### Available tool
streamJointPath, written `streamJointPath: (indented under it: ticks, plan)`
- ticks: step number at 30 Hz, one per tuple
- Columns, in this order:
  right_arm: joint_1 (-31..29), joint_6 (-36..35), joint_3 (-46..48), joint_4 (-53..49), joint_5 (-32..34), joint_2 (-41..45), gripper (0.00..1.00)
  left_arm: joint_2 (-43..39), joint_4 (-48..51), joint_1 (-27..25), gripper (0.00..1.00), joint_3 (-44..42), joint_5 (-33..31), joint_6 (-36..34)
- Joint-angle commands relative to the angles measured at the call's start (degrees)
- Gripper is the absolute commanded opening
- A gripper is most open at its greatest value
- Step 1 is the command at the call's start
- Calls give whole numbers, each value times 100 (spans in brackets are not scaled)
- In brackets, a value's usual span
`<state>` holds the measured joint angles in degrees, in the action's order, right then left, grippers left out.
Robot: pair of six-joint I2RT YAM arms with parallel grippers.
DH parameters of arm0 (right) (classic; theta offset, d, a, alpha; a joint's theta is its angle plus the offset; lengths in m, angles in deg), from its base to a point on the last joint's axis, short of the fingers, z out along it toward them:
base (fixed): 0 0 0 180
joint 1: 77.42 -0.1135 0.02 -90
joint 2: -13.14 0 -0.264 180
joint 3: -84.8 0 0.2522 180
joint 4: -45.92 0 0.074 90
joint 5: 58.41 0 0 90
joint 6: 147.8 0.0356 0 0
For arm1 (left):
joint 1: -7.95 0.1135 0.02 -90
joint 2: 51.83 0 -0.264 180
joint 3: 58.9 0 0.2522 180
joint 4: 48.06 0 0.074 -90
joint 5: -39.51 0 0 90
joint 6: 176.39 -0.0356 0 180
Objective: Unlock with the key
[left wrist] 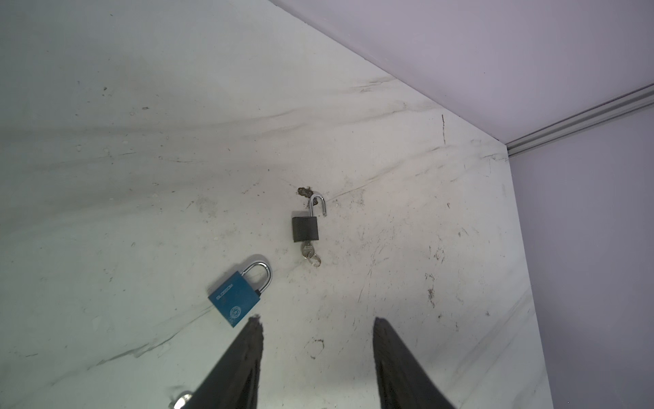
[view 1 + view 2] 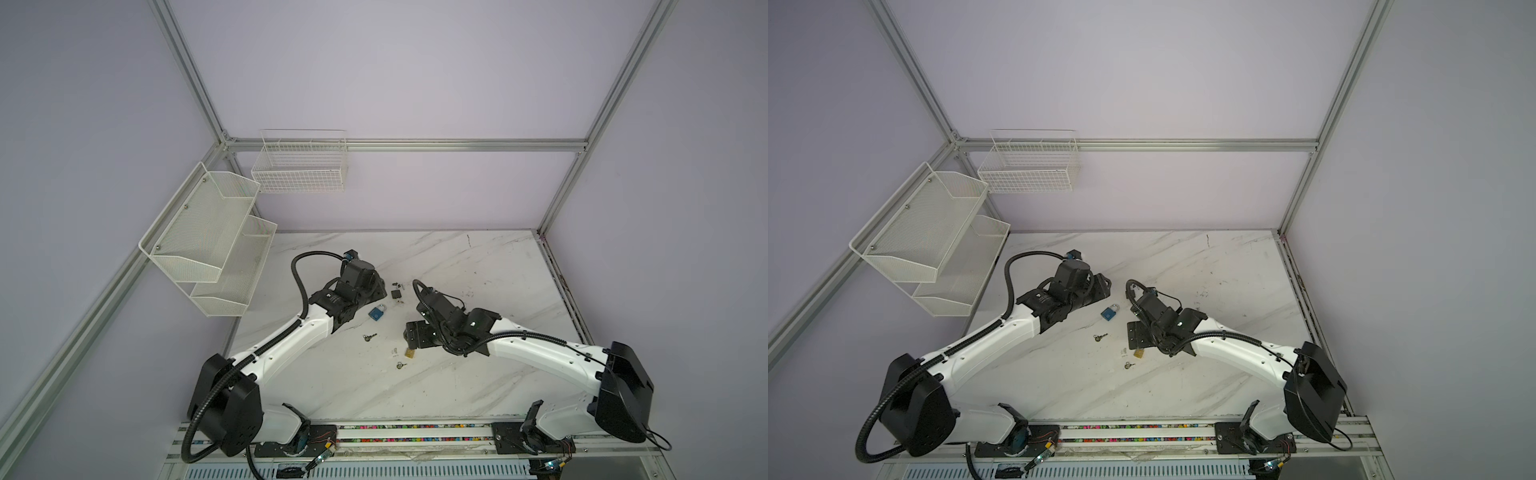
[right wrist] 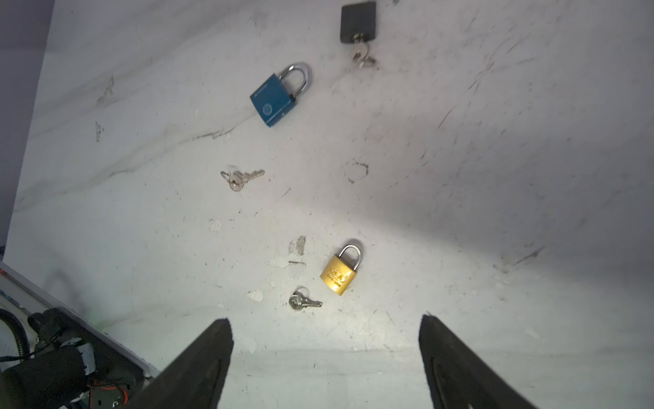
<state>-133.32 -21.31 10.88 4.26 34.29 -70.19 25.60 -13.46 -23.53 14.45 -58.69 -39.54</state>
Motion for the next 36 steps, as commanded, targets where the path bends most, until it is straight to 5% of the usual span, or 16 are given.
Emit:
streamJointPath:
  ticks: [1,14,36]
  plan:
    - [-308,861,249,259,81,-124,82,-579,-39,63,51,-446,315,-417]
    - [-764,1540,648,1182,-211,-706,52,-1404,-2,80,51,-1215,517,-199]
    - [-776,1143,293,1330,-217,-1546,31,-1696,-54,85,52,-1483,364,-80]
